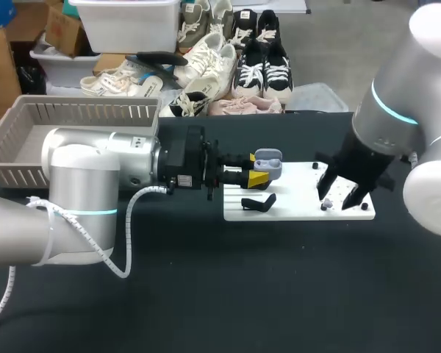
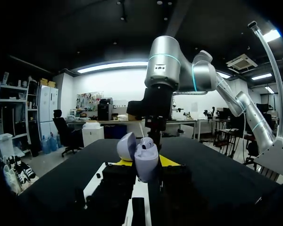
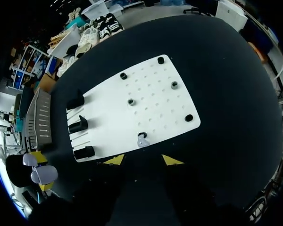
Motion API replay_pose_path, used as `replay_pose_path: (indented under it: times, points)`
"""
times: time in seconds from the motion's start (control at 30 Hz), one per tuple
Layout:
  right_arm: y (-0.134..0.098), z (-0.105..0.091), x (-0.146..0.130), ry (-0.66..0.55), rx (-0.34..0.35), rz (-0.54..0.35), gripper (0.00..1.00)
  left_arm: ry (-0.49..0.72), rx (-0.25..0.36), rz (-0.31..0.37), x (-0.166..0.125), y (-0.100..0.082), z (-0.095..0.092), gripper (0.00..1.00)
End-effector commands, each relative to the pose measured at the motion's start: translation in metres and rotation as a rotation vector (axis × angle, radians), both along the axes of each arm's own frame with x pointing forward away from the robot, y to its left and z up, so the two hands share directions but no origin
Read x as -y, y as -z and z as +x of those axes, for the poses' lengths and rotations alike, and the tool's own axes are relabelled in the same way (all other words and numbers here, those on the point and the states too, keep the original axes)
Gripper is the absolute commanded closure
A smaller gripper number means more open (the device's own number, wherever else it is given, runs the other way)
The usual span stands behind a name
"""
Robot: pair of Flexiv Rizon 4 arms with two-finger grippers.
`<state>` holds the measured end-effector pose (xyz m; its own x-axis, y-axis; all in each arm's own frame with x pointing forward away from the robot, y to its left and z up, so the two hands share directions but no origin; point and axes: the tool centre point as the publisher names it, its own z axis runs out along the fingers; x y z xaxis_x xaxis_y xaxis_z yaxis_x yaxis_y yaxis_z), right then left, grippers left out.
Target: Pick up each earbud case from the left stands, insert the matching earbuds, close the lid, and place the case in the box.
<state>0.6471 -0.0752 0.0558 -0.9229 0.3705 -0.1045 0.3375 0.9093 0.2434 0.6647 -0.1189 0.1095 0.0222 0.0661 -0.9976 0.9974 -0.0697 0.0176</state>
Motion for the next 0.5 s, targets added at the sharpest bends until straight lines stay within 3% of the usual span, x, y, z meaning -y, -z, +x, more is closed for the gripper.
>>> replay_pose_path:
  times: [0.03, 0.5]
  points:
    - [0.009, 0.0048, -0.0012, 0.013, -0.003, -0.001, 0.57, 0.003, 0.0, 0.0, 0.0002, 0.0005, 0.0012, 1.0]
    - [0.0187, 0.0111, -0.0009, 0.025, -0.014, 0.008, 0.58, 0.003, 0.0, 0.0, 0.0002, 0.0005, 0.0012, 1.0]
